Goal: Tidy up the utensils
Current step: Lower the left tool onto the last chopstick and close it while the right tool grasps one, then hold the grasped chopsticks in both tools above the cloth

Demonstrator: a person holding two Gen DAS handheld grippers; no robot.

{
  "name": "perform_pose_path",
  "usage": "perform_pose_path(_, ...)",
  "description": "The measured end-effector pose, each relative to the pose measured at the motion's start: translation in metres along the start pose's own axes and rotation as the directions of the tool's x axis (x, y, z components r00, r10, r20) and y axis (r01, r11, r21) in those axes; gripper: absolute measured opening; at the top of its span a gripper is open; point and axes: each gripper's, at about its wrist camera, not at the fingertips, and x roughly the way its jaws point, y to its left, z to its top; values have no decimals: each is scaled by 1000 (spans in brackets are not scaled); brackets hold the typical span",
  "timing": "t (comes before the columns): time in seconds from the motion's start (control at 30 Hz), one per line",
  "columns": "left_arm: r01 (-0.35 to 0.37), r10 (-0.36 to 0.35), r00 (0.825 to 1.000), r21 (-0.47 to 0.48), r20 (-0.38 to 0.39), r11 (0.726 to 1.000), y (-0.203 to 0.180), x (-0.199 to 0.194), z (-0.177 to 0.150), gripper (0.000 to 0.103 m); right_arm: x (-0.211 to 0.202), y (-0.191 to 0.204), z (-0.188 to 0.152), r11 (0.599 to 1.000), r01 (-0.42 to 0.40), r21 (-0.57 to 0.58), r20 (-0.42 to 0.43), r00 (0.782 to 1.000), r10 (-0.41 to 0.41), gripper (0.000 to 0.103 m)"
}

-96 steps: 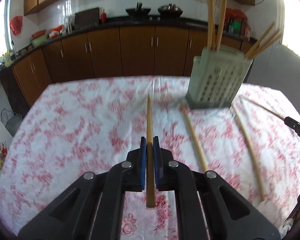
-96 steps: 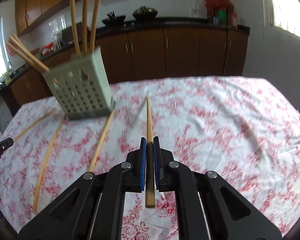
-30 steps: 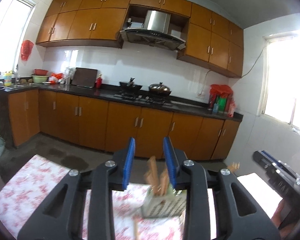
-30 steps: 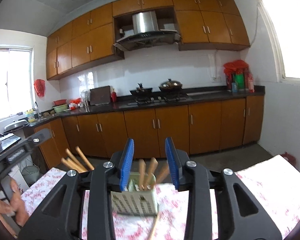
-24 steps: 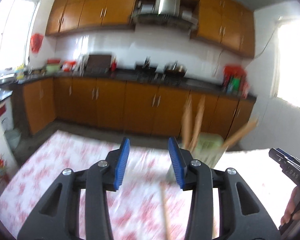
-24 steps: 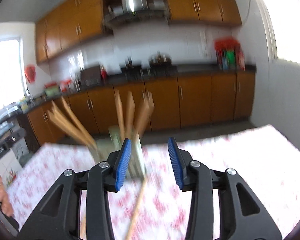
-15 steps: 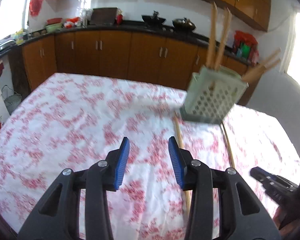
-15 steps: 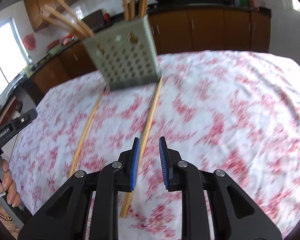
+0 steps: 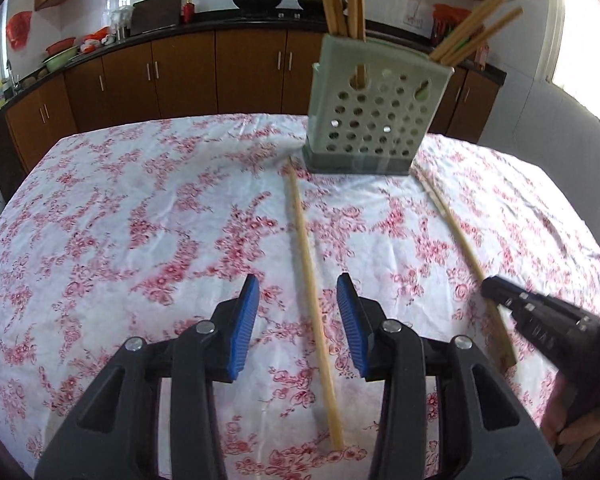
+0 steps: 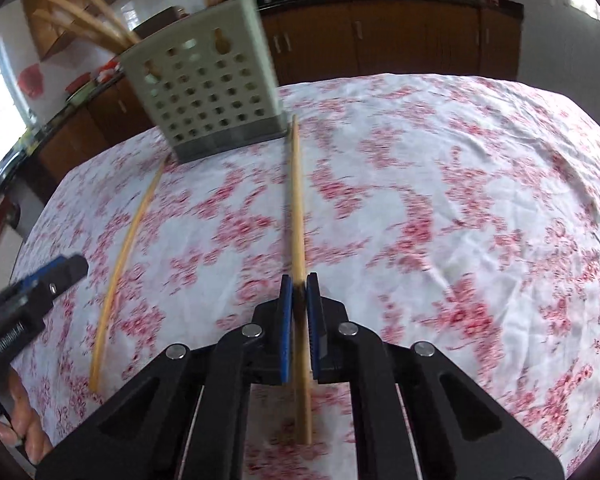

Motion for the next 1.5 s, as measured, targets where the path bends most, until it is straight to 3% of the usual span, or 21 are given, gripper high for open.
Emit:
perform_pose_path(0.13, -36, 37, 998, 29, -50, 999, -8, 16, -4, 31, -4, -15, 2, 1000, 17, 15, 5, 1000, -17, 8)
perform_pose_path(0.23, -49, 51, 995, 28, -84, 998, -8, 27, -7, 9, -3, -16, 1, 1000, 20, -3, 6, 1000, -20, 8)
perform_pose_path(0.5, -109, 107, 991, -10, -78, 994, 26, 42, 14, 9, 12, -18, 16, 997, 60, -52, 15, 998, -59, 8)
perform_pose_path(0.77, -127, 125, 990, -18, -64, 992, 57, 62, 36, 21, 30, -26, 39, 989, 131, -73, 30, 991, -129, 8)
perform_pose_path(1.5, -106, 103, 993, -42, -62, 994, 62, 63, 37, 21, 30, -27, 39, 991, 120, -61, 33, 992, -118, 9)
